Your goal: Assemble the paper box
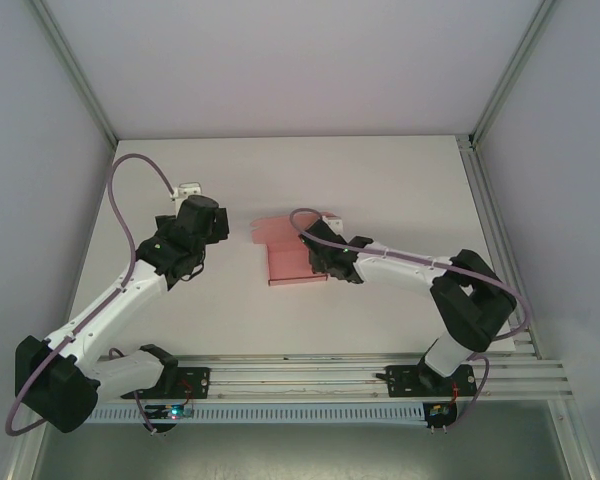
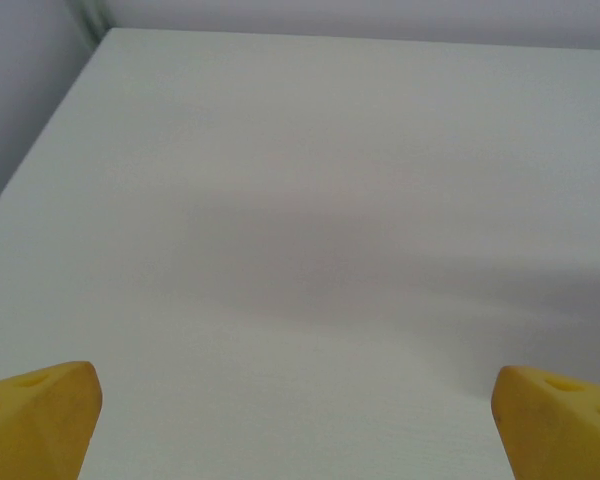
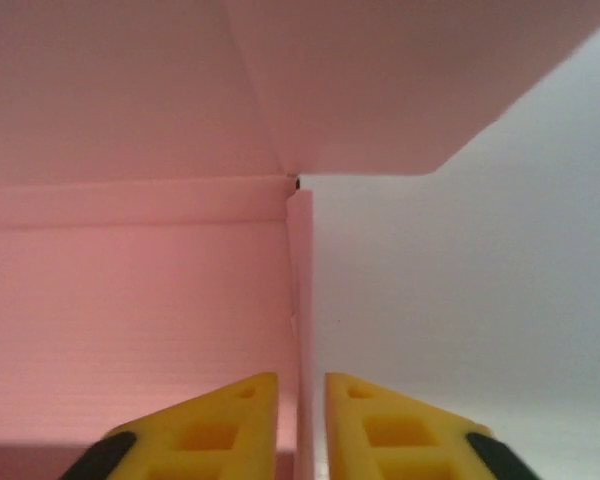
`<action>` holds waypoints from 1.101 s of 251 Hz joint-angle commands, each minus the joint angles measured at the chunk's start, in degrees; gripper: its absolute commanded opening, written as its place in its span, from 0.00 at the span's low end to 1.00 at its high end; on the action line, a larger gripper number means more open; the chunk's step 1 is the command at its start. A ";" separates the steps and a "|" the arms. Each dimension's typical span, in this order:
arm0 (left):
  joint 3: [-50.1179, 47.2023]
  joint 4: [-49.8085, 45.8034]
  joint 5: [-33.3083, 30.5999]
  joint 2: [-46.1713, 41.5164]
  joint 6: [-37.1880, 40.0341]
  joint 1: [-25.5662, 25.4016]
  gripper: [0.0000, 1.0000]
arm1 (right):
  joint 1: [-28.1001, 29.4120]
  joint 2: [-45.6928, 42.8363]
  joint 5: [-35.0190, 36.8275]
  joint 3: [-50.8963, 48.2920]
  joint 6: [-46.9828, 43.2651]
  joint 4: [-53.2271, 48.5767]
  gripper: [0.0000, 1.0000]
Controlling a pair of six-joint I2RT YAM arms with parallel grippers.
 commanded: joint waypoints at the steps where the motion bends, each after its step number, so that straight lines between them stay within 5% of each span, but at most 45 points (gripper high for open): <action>1: -0.96 3.89 8.80 -0.59 6.30 0.69 1.00 | -0.07 -3.75 5.47 -0.74 3.36 -1.75 0.30; 37: -0.97 0.93 23.34 -1.48 12.77 0.67 1.00 | -0.26 -10.22 8.50 0.38 -6.49 -5.73 0.55; 66: -3.84 2.14 38.14 -1.46 22.54 0.37 1.00 | -4.25 -16.99 -0.92 -3.02 -27.20 0.85 0.80; 81: -5.30 5.20 39.80 -0.56 24.85 0.33 1.00 | -7.84 -19.39 -5.77 -3.76 -35.52 2.42 0.83; 141: -0.59 6.80 39.06 7.86 28.40 0.47 0.89 | -20.89 -16.33 -38.33 1.03 -59.86 0.37 0.80; 219: 2.64 10.55 42.39 16.31 33.78 3.18 0.85 | -24.27 -2.07 -44.84 12.86 -72.17 -8.57 0.74; 276: 8.73 5.14 48.17 22.51 35.35 4.27 0.49 | -23.99 4.04 -44.97 18.25 -71.15 -11.97 0.55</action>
